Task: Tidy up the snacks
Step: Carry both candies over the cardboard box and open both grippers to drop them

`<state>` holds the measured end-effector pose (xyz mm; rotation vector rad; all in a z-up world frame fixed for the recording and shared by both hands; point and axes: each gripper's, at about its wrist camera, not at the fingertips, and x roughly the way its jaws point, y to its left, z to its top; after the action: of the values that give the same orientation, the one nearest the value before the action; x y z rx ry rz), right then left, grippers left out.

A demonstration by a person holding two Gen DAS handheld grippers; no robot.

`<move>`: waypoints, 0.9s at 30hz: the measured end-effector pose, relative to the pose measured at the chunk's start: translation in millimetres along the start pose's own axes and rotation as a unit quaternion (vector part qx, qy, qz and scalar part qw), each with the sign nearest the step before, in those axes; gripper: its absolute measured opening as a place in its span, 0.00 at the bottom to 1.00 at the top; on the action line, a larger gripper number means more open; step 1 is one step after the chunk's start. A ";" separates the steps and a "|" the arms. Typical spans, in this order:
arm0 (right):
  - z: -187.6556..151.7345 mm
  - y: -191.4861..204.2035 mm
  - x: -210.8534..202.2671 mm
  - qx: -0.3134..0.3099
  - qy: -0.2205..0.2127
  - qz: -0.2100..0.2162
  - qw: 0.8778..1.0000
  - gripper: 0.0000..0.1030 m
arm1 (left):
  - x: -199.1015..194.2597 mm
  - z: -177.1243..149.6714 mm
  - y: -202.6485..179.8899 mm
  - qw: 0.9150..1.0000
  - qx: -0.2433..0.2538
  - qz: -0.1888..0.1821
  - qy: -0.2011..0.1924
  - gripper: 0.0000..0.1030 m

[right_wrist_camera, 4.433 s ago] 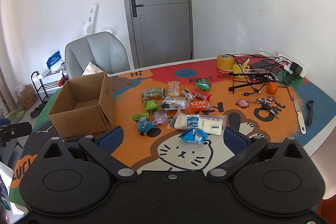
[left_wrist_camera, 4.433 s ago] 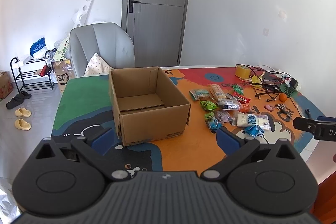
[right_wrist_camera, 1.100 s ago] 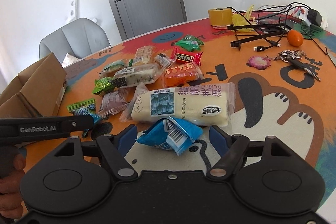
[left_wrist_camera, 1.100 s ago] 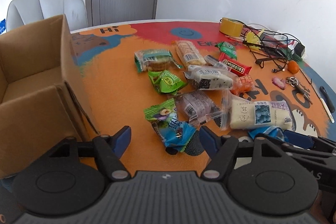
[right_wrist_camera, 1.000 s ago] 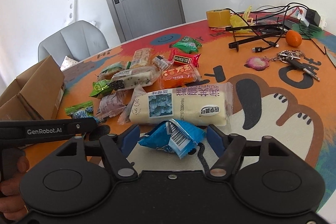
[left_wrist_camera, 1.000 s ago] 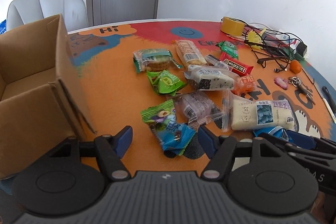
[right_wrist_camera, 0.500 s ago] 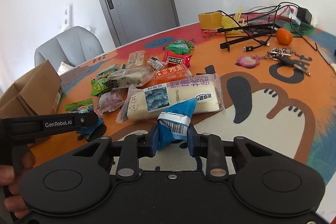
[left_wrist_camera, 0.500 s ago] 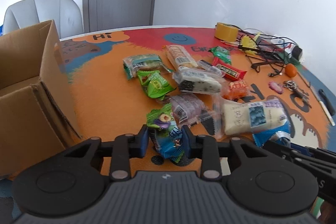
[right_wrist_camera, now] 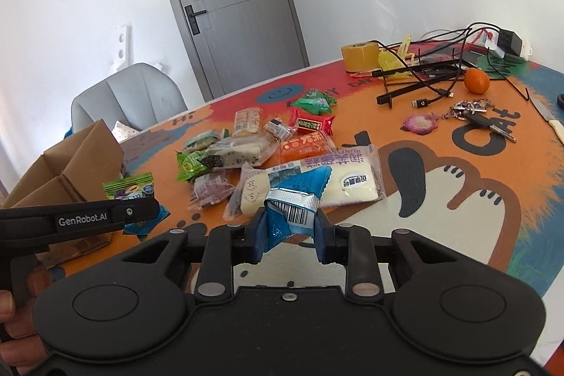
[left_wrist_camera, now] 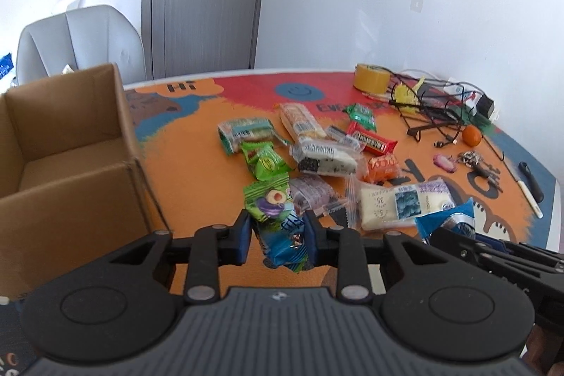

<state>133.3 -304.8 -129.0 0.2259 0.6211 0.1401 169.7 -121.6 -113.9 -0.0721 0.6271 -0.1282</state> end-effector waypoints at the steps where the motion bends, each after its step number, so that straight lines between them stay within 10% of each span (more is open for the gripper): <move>1: 0.8 1.5 -1.2 -0.002 -0.003 0.001 1.000 0.27 | -4.6 1.2 0.2 1.000 0.000 0.000 -0.005 0.29; 27: 24.7 81.4 -22.5 -0.050 -0.040 0.055 0.996 0.27 | -99.3 20.3 90.5 0.990 -0.068 0.079 -0.098 0.29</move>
<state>124.7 -234.8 -76.4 0.1673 0.5203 0.2671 111.0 -17.5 -49.4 -0.1647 0.4419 0.0750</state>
